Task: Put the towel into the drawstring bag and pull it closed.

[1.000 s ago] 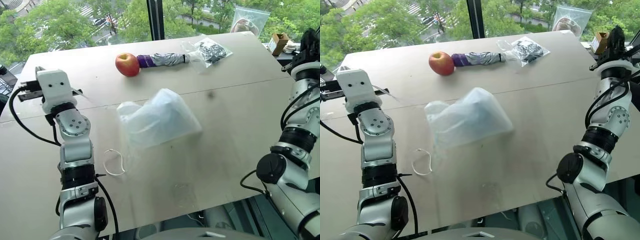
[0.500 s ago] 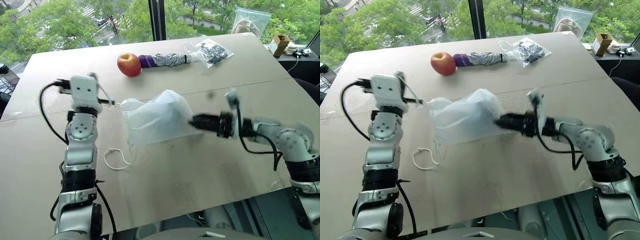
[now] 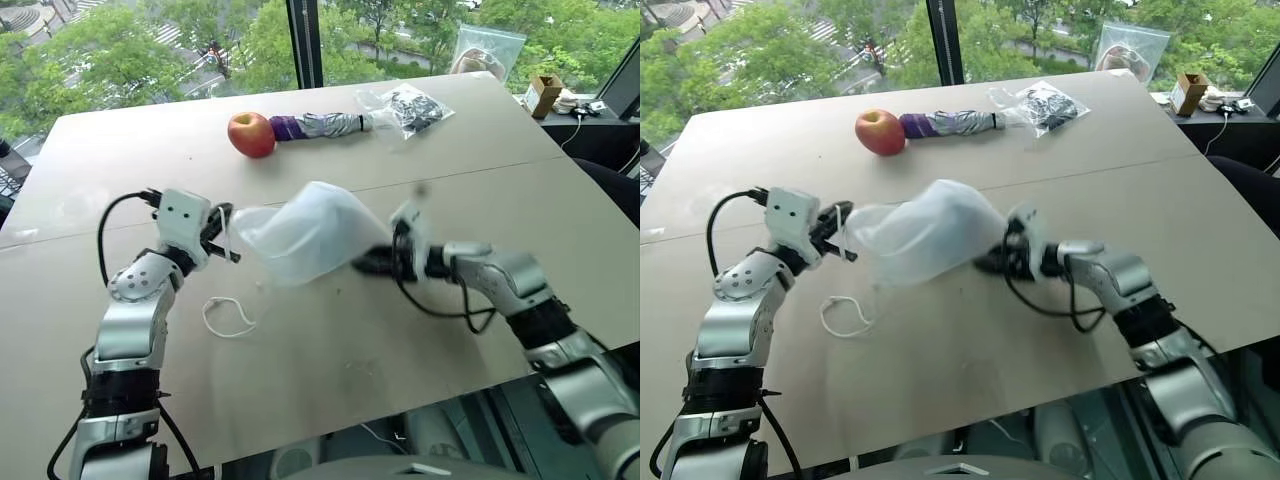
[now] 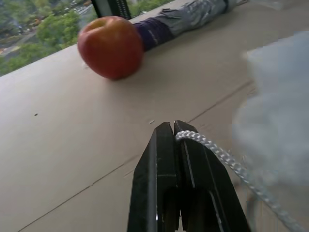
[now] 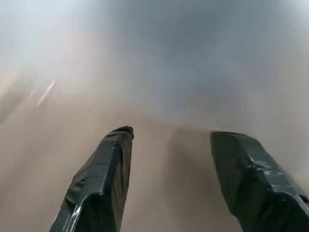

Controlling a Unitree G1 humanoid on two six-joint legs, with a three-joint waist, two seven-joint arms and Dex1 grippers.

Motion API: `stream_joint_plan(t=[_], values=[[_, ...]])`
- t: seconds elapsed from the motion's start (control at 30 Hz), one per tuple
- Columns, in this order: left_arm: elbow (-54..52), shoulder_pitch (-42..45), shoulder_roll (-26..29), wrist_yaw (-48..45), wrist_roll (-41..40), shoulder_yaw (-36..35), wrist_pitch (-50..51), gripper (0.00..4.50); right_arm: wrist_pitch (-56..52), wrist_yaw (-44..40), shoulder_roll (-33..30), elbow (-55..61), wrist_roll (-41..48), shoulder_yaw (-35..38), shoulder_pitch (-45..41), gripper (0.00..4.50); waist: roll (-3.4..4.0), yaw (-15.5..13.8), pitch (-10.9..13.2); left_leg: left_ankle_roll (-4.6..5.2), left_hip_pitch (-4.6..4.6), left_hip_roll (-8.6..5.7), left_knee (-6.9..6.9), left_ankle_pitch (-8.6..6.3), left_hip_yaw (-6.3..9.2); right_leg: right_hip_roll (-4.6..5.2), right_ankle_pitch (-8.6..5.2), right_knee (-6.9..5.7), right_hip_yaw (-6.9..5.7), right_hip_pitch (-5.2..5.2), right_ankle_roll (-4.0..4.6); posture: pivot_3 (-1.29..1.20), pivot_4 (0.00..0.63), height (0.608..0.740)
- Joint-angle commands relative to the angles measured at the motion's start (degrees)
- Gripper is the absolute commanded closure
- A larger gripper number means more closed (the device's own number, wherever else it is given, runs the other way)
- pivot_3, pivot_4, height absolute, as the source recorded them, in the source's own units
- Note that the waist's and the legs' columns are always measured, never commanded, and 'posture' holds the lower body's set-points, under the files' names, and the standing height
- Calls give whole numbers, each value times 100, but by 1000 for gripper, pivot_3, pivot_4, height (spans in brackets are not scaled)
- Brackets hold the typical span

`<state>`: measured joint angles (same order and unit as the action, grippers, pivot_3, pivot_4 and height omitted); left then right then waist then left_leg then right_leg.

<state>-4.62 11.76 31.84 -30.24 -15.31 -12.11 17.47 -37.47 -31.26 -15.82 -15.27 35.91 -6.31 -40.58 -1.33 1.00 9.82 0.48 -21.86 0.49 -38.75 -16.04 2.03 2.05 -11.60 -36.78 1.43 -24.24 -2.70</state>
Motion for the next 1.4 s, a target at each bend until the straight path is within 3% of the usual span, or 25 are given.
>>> stream_joint_plan(t=[0.03, 0.13, 0.3, 0.43, 0.47, 0.5, 0.67, 0.9, 1.0, 1.1, 1.33, 1.4], values=[[-578, -78, -42, -212, -328, 75, 202, 4500, 666, 466, 132, -268, 117, 1062, -357, 1729, -2, -55, -1, -1, -5, -1, 0, 0, 5, 4, 0, 0, -6, -1, 0, 0, 150, 740], [-862, -156, -145, -350, -544, 203, 365, 4500, 569, 482, 65, -387, -43, 1224, -322, 1729, -4, -64, -2, -3, -13, -6, 11, -1, 10, 15, 0, 10, -15, -4, 0, 0, 150, 740], [-834, -118, -158, -338, -490, 236, 381, 4500, -660, -897, -710, 1017, 98, 194, 663, 1729, 1, 9, -1, -1, -27, -7, 44, -1, -3, 22, -1, 29, -10, -26, -1, 0, 150, 740], [-855, -117, -158, -344, -503, 246, 408, 4500, -1382, -1672, -1216, 1971, 470, -201, 1192, 913, 8, 56, 3, 0, -36, -5, 39, -1, -4, 19, -1, 8, 14, -56, -1, 0, 150, 740], [-849, -114, -160, -347, -505, 249, 408, 4500, -1408, -1752, -1308, 2112, 400, -333, 1271, 412, 6, 60, 3, 1, -28, -8, 38, -1, -2, 19, -1, 4, 12, -51, -1, 0, 150, 740], [-837, -114, -170, -353, -500, 261, 398, 4500, -1415, -1705, -1312, 2185, 300, -436, 1318, 48, 4, 66, 2, 1, -17, -7, 35, -1, -2, 15, -1, 3, 7, -37, -2, 0, 150, 740], [-789, -108, -193, -372, -469, 305, 355, 4500, -1539, -1724, -1203, 2443, 256, -659, 1381, 48, 3, 79, 0, 3, 4, -2, 30, 0, 0, -3, -3, 2, 6, -13, -1, 0, 150, 740], [-735, -114, -223, -322, -432, 271, 264, 4500, -1780, -858, -303, 2105, 262, -328, 1204, 48, 1, 84, 0, 1, 4, -2, 26, 0, -1, -2, -2, 3, 7, -10, -1, 0, 150, 740], [-734, -160, -252, -262, -422, 234, 213, 4500, -1824, -763, -224, 2090, 168, -327, 1180, 48, 1, 61, 0, 1, 0, -3, 28, 0, 2, 1, -2, 4, 5, -11, 0, 0, 150, 740], [-725, -189, -291, -191, -402, 212, 173, 4500, -1815, -670, -260, 2046, 22, -323, 1157, 830, 1, 20, 0, 1, -2, -8, 28, 0, 2, 8, -2, 8, 3, -11, -1, 0, 150, 740], [-413, -24, -364, 258, -130, 56, -143, 4500, -1339, -666, -594, 1390, -292, 290, 790, 4256, 1, -19, 0, 1, 0, -9, 26, 0, 0, 7, -2, 5, 3, -11, 0, 0, 150, 740], [-261, 87, -383, 510, 16, -53, -308, 4500, -1268, -794, -778, 1326, -305, 435, 716, 4466, 1, -18, 0, 1, 0, -9, 26, 0, 3, 5, -2, 4, 2, -11, 0, 0, 150, 740]])
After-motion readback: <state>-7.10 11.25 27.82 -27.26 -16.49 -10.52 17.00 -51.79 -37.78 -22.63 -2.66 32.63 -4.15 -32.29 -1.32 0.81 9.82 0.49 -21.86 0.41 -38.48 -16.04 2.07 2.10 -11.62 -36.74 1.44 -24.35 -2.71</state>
